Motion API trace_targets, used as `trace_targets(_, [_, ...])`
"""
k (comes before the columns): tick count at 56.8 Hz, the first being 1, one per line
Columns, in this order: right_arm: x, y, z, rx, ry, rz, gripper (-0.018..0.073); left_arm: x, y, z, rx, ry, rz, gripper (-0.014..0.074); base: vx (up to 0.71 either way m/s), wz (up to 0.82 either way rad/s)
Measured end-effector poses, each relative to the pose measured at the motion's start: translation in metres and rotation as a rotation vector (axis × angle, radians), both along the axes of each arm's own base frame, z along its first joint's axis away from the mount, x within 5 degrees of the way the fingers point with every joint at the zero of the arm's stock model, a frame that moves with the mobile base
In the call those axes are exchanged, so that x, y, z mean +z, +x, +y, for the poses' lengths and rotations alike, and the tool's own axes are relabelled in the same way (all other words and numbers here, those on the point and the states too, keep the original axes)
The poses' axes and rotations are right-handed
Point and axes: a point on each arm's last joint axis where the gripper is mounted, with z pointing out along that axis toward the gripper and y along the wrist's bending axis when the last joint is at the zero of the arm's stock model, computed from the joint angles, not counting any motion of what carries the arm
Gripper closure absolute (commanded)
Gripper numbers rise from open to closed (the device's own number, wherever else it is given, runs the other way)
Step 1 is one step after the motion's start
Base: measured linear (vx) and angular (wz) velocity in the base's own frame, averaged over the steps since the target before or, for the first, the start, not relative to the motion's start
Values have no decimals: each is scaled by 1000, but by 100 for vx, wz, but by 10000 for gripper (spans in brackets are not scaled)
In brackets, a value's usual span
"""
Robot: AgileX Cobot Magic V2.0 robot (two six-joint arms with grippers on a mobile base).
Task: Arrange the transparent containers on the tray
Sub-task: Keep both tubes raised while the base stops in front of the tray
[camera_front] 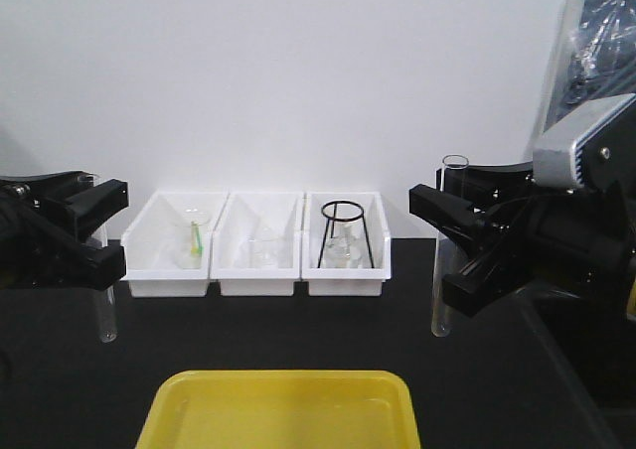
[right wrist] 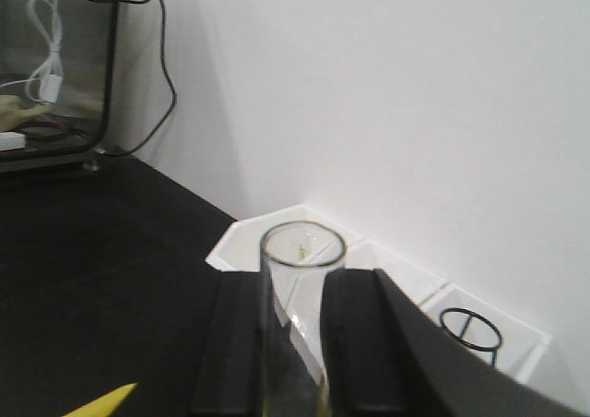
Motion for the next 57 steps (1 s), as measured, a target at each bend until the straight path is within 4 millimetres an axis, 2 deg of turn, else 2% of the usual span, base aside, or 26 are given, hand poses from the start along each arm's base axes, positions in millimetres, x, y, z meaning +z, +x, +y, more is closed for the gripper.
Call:
trace_targets(18, [0, 0, 0, -5, -1, 1, 572, 0, 0, 0, -1, 1, 2, 602, 16, -25])
trace_targets(57, [0, 0, 0, -4, -1, 1, 571, 0, 0, 0, -1, 1, 2, 602, 1, -1])
